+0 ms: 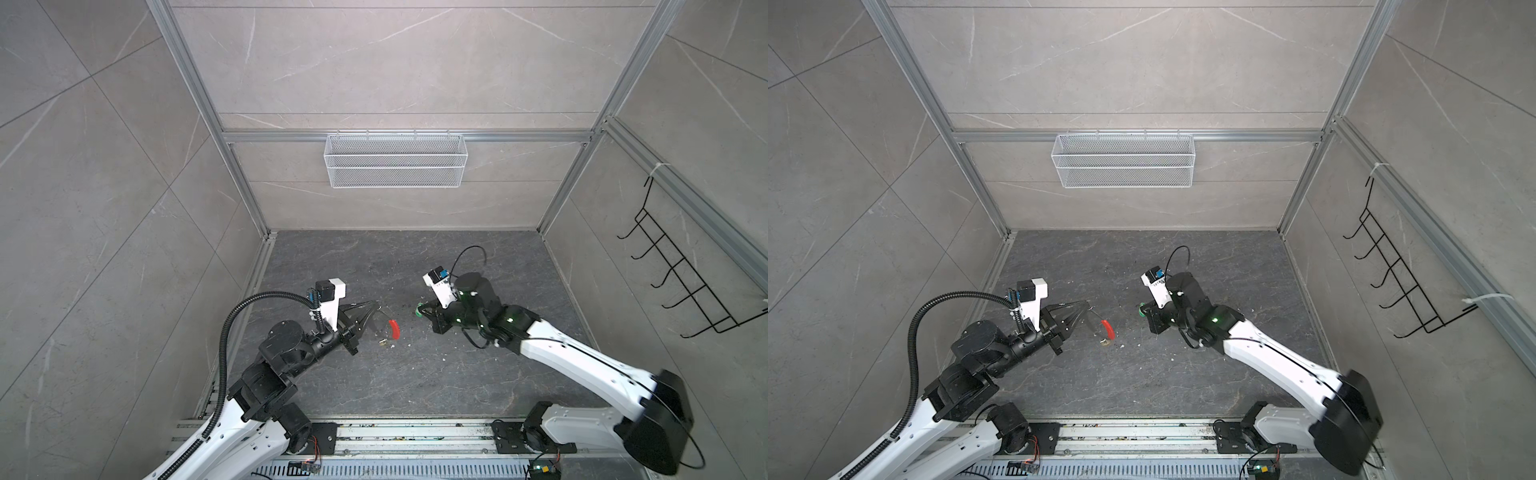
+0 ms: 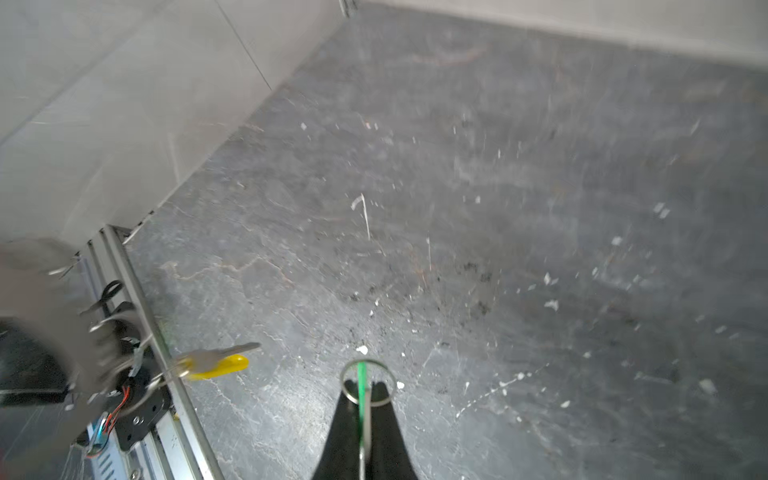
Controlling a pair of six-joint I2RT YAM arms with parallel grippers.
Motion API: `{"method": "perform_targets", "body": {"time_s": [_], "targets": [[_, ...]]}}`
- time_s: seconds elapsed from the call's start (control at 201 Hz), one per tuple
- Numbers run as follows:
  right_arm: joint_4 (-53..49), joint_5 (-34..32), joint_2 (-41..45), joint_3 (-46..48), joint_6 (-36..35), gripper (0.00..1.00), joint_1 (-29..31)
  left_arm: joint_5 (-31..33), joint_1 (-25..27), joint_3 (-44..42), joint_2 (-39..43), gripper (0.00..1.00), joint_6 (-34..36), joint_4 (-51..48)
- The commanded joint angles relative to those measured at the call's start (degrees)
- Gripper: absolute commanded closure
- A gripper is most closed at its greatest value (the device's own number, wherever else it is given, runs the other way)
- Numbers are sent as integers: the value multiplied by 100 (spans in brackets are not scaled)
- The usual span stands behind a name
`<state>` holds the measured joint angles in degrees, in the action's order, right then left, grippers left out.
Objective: Remove the keys from the keyring
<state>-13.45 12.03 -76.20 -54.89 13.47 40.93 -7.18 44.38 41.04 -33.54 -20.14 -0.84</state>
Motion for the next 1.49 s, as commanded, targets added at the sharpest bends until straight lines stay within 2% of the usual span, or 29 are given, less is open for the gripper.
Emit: {"method": "perform_targets", "body": {"time_s": [0.0, 0.085, 0.204, 0.259, 0.324, 0.364, 0.418, 0.523, 0.538, 0.573, 0.797, 0.832, 0.892, 0.991, 1.141, 1.295, 1.489], "targets": [[701, 643, -803, 357, 638, 100, -246, 271, 18, 307, 48, 100, -7, 57], [986, 749, -1260, 411, 730, 100, -295, 419, 21, 356, 43, 100, -70, -17], [760, 412, -1712, 304, 874, 98, -385, 548, 20, 396, 8, 100, -138, -102], [656, 307, -1828, 301, 906, 88, -426, 602, 20, 405, -16, 100, -205, -129], [585, 131, -1848, 346, 955, 65, -436, 652, 21, 414, -47, 100, -274, -161], [581, 55, -1791, 394, 963, 56, -445, 696, 18, 436, -63, 100, -301, -196], [587, 1, -1602, 458, 944, 48, -445, 713, 16, 457, -62, 100, -341, -232], [549, 45, -1036, 532, 832, 41, -445, 781, 17, 508, -71, 100, -407, -315], [538, 49, -928, 532, 798, 37, -445, 780, 11, 510, -80, 100, -411, -322], [549, 114, -714, 560, 735, 34, -437, 807, 21, 531, -90, 100, -427, -342], [1352, 1383, 785, 981, 558, 30, -205, 791, 14, 654, -192, 100, -526, -311], [1387, 1464, 888, 977, 515, 24, -108, 789, 18, 692, -212, 100, -534, -327], [1415, 1441, 1071, 1002, 365, 23, 112, 769, 19, 732, -234, 100, -526, -303], [1376, 1313, 1211, 1009, 78, 23, 518, 697, 13, 836, -270, 100, -492, -280], [1431, 2063, 945, 796, -147, 26, 730, 55, 17, 1009, -354, 100, -326, -168], [1157, 1965, 815, 572, -643, 34, 991, -535, 10, 1156, -429, 100, -224, -136], [1011, 1568, 818, 461, -900, 31, 1180, -743, 10, 1202, -511, 100, -313, -4]]}}
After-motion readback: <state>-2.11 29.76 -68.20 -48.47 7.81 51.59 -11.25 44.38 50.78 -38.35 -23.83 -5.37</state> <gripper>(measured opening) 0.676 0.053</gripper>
